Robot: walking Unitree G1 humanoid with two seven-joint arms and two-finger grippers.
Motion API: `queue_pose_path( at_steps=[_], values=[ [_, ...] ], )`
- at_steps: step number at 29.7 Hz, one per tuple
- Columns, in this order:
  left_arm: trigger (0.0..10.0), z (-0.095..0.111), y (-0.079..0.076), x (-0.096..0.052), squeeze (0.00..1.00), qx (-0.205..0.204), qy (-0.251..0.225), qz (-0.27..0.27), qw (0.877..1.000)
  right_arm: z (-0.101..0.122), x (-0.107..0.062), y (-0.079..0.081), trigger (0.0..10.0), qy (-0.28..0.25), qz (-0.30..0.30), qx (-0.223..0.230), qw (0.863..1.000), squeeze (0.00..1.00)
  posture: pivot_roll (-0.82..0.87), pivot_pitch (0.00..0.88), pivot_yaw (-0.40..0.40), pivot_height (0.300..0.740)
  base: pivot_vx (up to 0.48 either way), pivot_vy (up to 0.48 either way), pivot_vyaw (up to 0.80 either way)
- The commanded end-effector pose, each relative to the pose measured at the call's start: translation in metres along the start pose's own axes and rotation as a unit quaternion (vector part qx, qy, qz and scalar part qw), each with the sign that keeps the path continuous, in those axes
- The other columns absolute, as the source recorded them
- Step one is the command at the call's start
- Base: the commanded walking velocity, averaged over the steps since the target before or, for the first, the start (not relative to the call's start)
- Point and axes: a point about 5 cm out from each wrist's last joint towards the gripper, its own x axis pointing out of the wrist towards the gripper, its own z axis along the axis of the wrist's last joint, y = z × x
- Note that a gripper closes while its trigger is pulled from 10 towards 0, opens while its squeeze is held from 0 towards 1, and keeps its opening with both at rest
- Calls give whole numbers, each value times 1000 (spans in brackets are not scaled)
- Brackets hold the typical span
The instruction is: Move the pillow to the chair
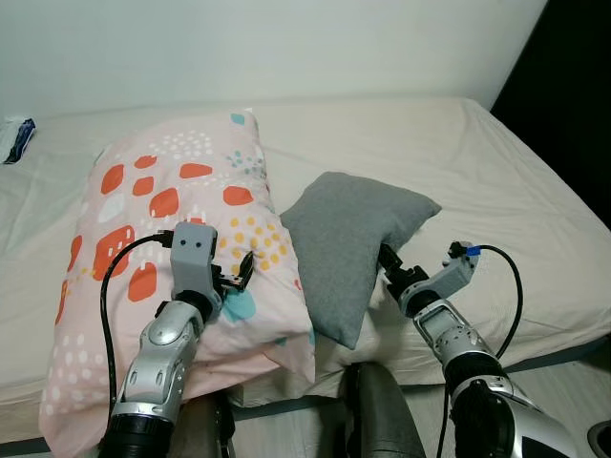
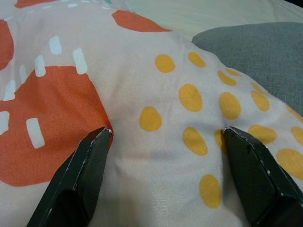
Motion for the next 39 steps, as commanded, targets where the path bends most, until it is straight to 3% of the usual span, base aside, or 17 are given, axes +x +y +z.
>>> queue_pose_path(
  at_steps=[1, 6, 11, 16, 21, 25, 35, 37, 38, 39],
  values=[
    [10000, -6, 1, -4, 0, -1, 12, -4, 1000, 0, -1, 2, 10000, -13, 18, 11, 1000, 0, -8, 140, -26, 572, 0, 0, 0],
    [10000, -6, 1, -4, 0, 0, 10, -4, 1000, 4, -1, 3, 10000, -25, 26, 8, 999, 0, -8, 140, -21, 572, 0, 0, 0],
    [10000, -5, 1, -3, 0, 6, 11, -8, 1000, -7, -3, -11, 10000, 34, -50, -33, 998, 0, 3, 143, -22, 572, 0, 0, 0],
    [10000, -4, 2, -4, 0, 11, 10, -11, 1000, -10, -5, -17, 10000, 49, -94, -28, 994, 0, 6, 143, -22, 572, 0, 0, 0],
    [10000, -5, 2, -6, 0, 13, 12, -14, 1000, -6, -11, -31, 10000, 24, -165, -15, 986, 0, 16, 150, -12, 572, 0, 0, 0],
    [10000, -4, 2, -6, 0, 14, 13, -14, 1000, -1, -13, -34, 10000, -4, -176, -2, 984, 0, 28, 159, -1, 572, 0, 0, 0],
    [10000, 0, 4, -5, 0, 21, 10, -12, 1000, 2, -16, -39, 10000, -8, -214, -39, 976, 0, 60, 176, 0, 572, 0, 0, 0],
    [10000, 2, 10, -5, 0, 24, 7, 9, 1000, 0, -9, -30, 10000, -26, -185, 50, 981, 0, 67, 176, 1, 572, 0, 0, 0],
    [10000, 2, 10, -5, 0, 24, 7, 9, 1000, 0, -9, -30, 10000, -26, -185, 50, 981, 0, 67, 176, 1, 572, 0, 0, 0],
    [10000, 3, 12, -5, 0, 24, 6, 13, 1000, -2, -5, -24, 10000, -27, -164, 84, 983, 0, 67, 174, 3, 572, 0, 0, 0]
  ],
)
